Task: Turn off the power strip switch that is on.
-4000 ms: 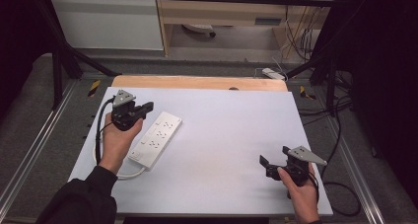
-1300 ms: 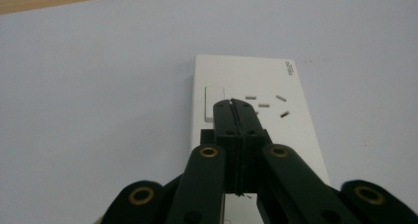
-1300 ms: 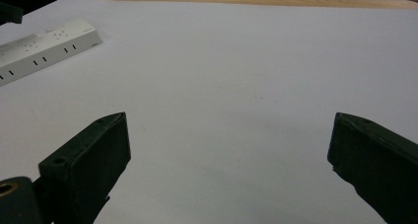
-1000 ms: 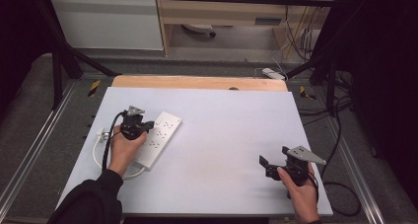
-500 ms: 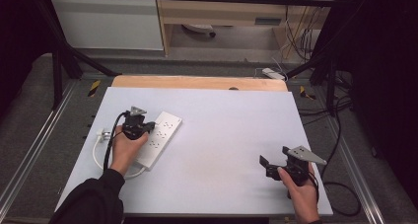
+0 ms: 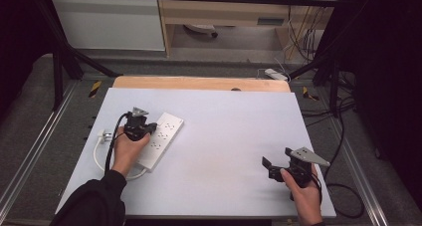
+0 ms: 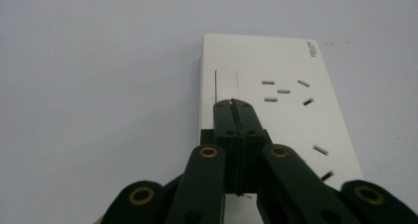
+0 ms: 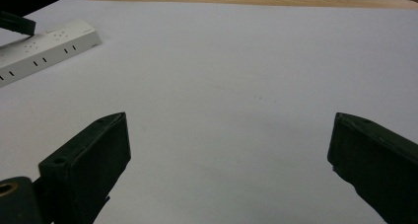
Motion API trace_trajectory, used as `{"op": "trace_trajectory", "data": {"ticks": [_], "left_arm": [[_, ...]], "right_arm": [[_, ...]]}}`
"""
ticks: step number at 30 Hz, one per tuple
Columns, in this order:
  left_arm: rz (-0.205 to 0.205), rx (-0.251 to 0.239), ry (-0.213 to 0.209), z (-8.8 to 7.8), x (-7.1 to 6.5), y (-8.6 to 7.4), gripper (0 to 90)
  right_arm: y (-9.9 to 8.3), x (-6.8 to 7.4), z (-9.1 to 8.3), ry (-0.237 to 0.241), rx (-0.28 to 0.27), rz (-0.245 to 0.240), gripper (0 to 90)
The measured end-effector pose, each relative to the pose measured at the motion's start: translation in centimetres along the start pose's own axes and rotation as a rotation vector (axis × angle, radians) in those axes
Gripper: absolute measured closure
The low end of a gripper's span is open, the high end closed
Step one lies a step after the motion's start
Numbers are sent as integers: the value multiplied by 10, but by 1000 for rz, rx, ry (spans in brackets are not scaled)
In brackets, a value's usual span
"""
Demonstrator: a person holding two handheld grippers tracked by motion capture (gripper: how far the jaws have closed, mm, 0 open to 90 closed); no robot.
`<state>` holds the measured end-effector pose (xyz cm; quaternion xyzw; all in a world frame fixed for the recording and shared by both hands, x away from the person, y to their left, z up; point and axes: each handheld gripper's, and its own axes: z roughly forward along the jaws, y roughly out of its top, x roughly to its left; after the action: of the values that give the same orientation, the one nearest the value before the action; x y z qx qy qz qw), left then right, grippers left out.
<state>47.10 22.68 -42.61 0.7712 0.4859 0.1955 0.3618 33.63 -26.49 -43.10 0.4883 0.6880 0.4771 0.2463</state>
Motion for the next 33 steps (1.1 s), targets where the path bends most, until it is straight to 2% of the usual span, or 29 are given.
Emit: {"op": "trace_trajectory", "data": {"ticks": [33], "left_arm": [[5,8,-3,0,0,1,900]], "right_arm": [[0,0,0,1,6,-2,30]]}}
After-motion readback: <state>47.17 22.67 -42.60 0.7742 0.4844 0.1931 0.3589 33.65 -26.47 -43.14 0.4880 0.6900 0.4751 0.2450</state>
